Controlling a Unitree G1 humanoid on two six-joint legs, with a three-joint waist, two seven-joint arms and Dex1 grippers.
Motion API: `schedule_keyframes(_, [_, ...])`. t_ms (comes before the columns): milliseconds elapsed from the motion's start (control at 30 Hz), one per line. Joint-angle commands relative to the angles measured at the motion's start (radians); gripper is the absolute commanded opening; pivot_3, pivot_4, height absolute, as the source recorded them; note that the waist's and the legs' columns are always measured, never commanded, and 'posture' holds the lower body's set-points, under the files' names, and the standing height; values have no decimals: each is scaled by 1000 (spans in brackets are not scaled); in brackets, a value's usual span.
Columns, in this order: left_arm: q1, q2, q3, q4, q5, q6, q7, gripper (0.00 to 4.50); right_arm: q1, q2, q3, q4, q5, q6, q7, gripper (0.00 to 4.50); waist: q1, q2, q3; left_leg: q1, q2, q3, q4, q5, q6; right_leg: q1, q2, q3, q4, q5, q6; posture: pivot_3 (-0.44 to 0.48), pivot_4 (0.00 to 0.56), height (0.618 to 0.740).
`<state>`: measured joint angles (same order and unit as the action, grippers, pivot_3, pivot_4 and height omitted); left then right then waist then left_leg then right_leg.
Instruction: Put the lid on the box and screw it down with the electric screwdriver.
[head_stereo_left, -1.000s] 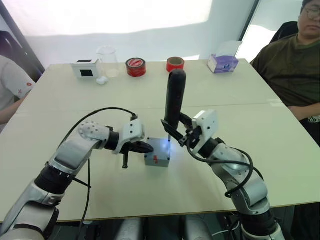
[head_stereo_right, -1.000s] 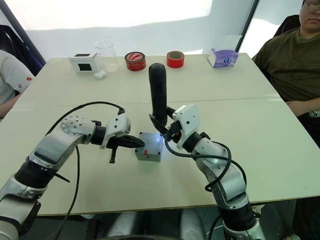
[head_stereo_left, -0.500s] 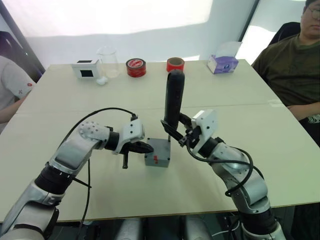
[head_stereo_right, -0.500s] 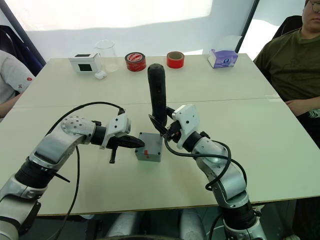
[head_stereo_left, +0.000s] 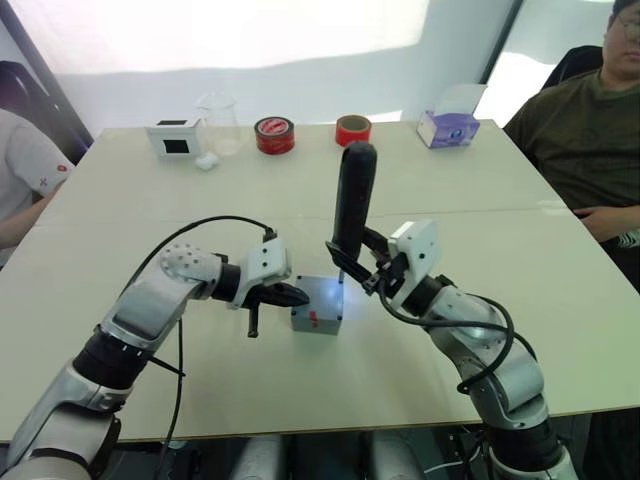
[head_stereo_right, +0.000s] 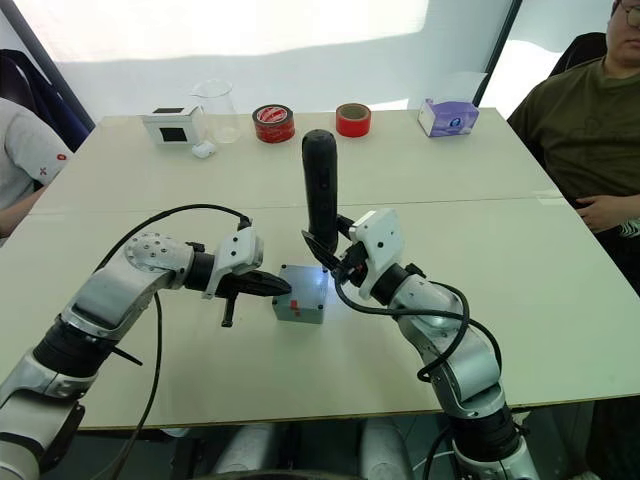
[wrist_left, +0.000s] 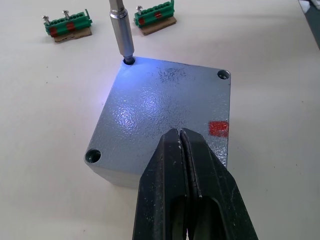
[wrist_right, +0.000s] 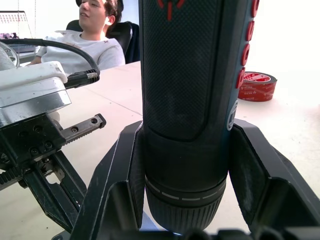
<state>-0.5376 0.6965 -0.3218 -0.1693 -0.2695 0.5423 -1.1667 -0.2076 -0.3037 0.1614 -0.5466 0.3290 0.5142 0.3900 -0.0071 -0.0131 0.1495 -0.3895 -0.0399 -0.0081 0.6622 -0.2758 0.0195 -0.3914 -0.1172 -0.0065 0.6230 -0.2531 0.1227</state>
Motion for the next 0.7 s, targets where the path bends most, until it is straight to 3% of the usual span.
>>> schedule_keyframes(33, [23,0,-21,2,19,14,6,0,37,-8,23,107,0,151,-20,1743,-1,0,-1,0,0,0,0,0,0,0,0,0,-1,0,0,0,150,740])
schedule_keyframes(467, [35,4,-15,-4,18,16,14,0,10,-16,15,99,18,151,1,1743,-1,-1,-8,0,0,-1,-7,0,0,1,-3,0,-9,0,-1,0,150,740])
schedule_keyframes(700, [37,12,-2,23,20,-9,4,0,-272,-79,-252,-27,242,215,28,1743,4,6,2,-3,0,-1,-9,0,0,-3,-4,0,-10,1,-2,0,150,740])
